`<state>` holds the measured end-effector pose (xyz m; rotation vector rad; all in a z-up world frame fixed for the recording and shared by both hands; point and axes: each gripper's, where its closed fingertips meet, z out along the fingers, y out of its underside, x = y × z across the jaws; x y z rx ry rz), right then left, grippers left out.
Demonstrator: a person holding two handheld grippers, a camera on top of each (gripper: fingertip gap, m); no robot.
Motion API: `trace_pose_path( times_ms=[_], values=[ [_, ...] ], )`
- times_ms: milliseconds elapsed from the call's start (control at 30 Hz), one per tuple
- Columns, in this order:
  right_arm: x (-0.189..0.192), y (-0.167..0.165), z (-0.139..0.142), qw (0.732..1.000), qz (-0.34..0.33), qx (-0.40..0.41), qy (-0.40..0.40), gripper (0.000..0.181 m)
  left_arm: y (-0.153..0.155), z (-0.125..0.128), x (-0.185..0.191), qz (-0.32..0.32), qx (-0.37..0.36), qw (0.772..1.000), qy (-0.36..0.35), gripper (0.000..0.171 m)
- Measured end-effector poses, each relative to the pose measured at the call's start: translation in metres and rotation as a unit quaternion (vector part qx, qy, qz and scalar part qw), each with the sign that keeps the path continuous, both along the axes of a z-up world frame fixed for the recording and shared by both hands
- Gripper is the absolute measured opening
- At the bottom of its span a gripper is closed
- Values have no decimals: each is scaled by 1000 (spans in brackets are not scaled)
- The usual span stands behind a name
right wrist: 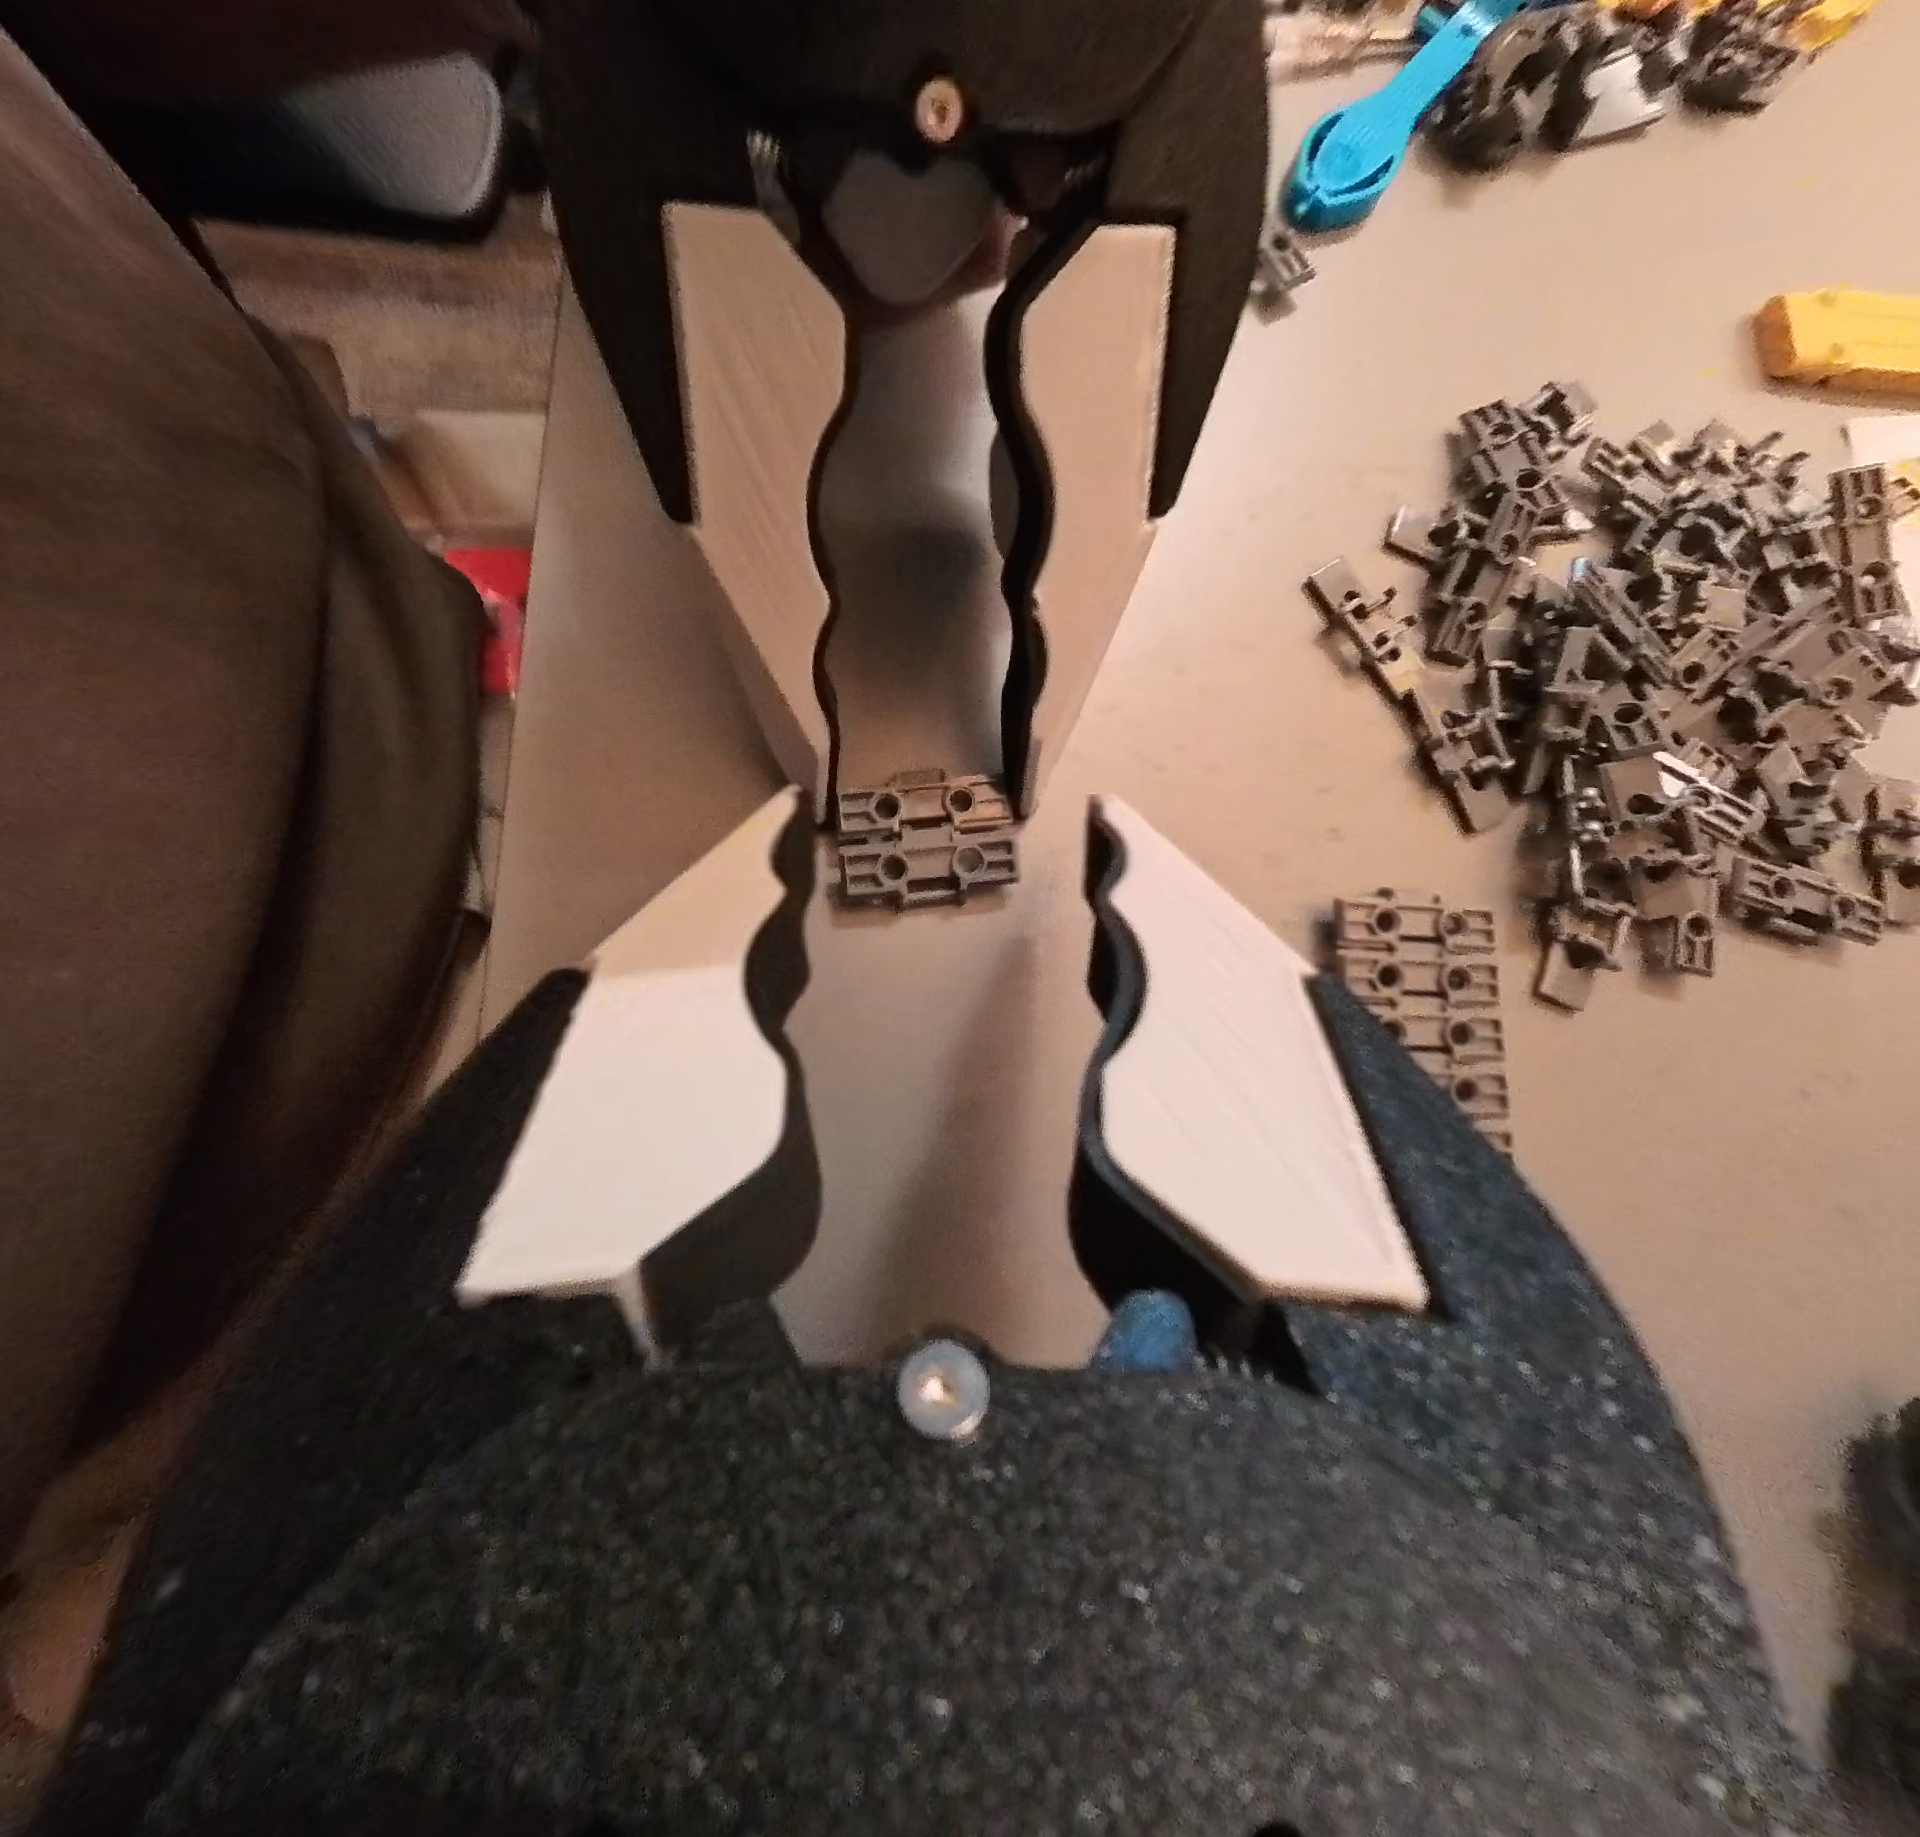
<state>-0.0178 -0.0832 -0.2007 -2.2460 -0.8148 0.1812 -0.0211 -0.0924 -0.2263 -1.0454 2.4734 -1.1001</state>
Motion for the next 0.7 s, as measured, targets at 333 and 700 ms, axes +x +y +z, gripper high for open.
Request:
trace_pose_path(
  times_ms=[333,700],
  values=[
    [3,-5,-16,998,7,-57,38,0,0,0,0,1,0,1000,0,37],
    [1,-4,-18,992,-16,-121,36,0,0,1,0,1,-9,1000,7,36]
  ],
)
